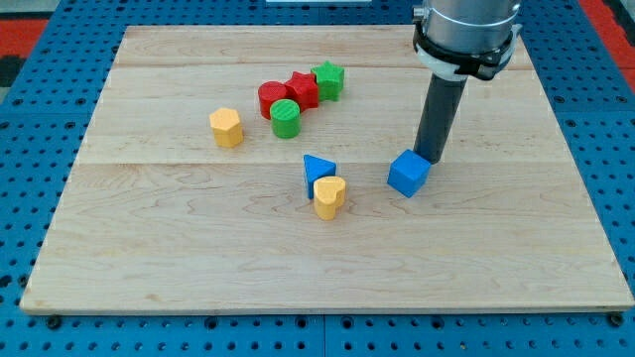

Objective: Push the yellow hexagon towards the yellow heart

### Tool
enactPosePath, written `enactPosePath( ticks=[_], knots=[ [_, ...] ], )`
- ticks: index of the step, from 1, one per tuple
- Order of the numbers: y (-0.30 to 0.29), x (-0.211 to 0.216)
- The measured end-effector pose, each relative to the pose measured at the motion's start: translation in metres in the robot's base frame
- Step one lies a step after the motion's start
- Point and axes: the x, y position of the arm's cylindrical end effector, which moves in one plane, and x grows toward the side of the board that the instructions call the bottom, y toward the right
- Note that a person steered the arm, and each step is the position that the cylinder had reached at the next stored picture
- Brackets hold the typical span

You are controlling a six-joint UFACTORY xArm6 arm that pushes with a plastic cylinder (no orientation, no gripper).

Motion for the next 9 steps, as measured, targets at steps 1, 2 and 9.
enactPosePath(
  ticks=[1,2,9],
  knots=[
    [0.0,0.039],
    [-0.036,0.06],
    [-0.344,-0.021]
  ],
)
